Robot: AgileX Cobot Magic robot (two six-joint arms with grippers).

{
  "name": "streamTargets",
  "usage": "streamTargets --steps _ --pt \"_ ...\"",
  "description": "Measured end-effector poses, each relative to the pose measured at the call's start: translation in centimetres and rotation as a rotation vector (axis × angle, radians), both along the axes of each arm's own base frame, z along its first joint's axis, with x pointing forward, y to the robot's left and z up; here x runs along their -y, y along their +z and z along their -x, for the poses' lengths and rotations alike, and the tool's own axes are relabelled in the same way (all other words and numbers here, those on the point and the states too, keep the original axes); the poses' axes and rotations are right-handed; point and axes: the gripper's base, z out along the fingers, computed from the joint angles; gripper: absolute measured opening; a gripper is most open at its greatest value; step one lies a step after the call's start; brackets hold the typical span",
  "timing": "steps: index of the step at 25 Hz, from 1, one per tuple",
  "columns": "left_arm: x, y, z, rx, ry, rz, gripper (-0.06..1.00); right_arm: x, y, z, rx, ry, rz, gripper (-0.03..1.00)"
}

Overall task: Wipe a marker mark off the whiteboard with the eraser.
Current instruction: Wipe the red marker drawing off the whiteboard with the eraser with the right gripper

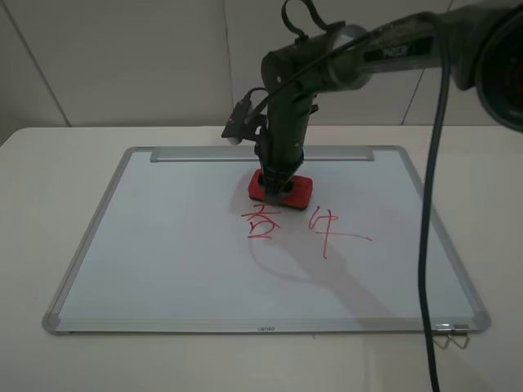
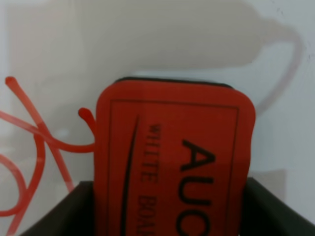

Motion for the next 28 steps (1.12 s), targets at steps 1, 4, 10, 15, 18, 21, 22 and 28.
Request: streamTargets --steps 1,4,10,15,18,21,22,28 --pt "0.0 0.0 0.0 0.0 0.0 0.0 0.77 -0.1 -0.3 0.0 -0.003 0.0 -0.003 0.5" --pt "0.0 0.0 0.0 0.0 0.0 0.0 0.77 -0.1 -0.9 -0.1 -0.016 -0.005 -0.01 0.5" --pt "0.0 0.0 0.0 0.0 0.0 0.0 0.77 -0.2 -0.9 -0.1 -0.019 -0.006 -0.015 0.5" --pt "0.0 0.0 0.0 0.0 0.0 0.0 0.77 -0.4 -1.0 0.1 -0.042 -0.017 -0.024 0.5" --pt "0.0 0.0 0.0 0.0 0.0 0.0 0.77 -1.4 -1.1 1.2 -0.076 -0.005 -0.028 0.5" --pt "0.0 0.0 0.0 0.0 0.0 0.0 0.77 -3.0 -1.1 2.6 -0.109 0.017 -0.041 0.5" --pt "0.0 0.0 0.0 0.0 0.0 0.0 0.77 -3.6 -1.1 3.1 -0.119 0.025 -0.045 0.5" --pt "0.0 0.0 0.0 0.0 0.0 0.0 0.77 -7.4 -1.1 6.7 -0.182 0.087 -0.085 0.5"
